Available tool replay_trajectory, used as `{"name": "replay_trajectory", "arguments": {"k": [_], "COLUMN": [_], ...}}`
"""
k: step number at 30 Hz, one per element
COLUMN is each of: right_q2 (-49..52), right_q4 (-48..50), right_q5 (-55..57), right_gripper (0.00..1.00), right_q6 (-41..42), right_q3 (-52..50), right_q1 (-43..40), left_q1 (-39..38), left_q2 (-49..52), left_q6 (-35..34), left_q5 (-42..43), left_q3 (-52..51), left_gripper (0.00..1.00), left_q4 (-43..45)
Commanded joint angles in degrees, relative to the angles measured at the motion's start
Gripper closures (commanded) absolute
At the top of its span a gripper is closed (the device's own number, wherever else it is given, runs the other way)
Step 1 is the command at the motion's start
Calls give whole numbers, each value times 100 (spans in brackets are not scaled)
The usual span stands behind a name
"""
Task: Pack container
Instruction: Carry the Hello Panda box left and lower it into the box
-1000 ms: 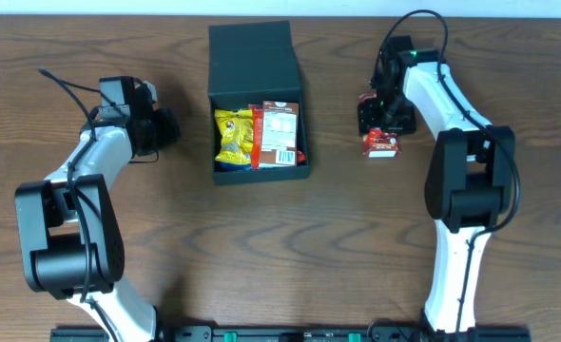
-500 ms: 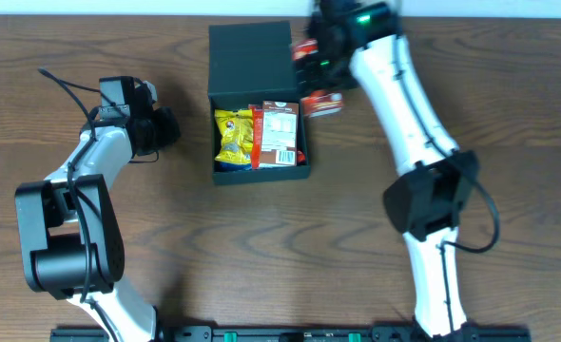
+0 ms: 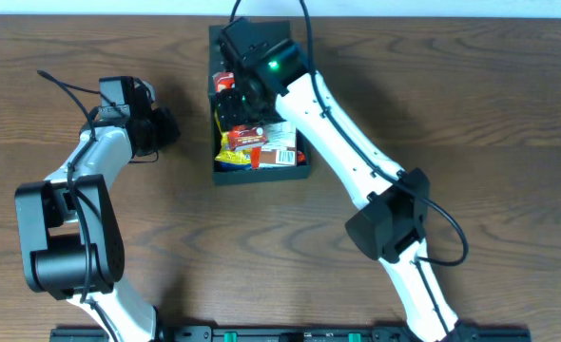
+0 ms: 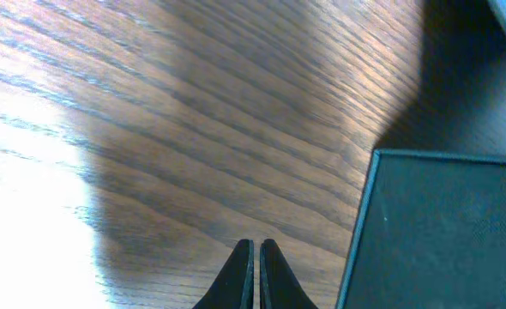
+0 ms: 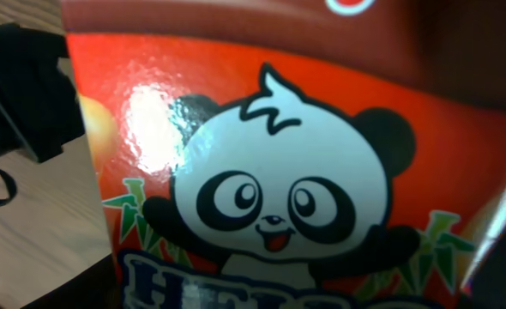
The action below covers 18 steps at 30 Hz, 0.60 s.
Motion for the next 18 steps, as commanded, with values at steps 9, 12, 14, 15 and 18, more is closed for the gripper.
{"name": "replay_trajectory", "arguments": {"k": [9,12,14,15,18], "right_q2": [448,686,839,911,970], "right_q4": [188,76,26,26,109], "right_q5": [9,11,15,15,17], "right_gripper": [33,33,27,23,12], "right_q6": [1029,942,811,704,450], "right_q3": [-70,-70,-70,-70,-70], "right_q1": [175,214,245,251,245], "left_q1": [20,20,20,20,20], "left_q2": [-142,-142,-142,-142,-142], "left_q6": [-149,-149,-149,-149,-149], "left_q5": [-155,-155,-155,-155,-153], "left_q3": [151,149,149,149,151], "left_gripper": [94,94,94,94,94], "left_q4": [-13,-13,-13,-13,-13]}}
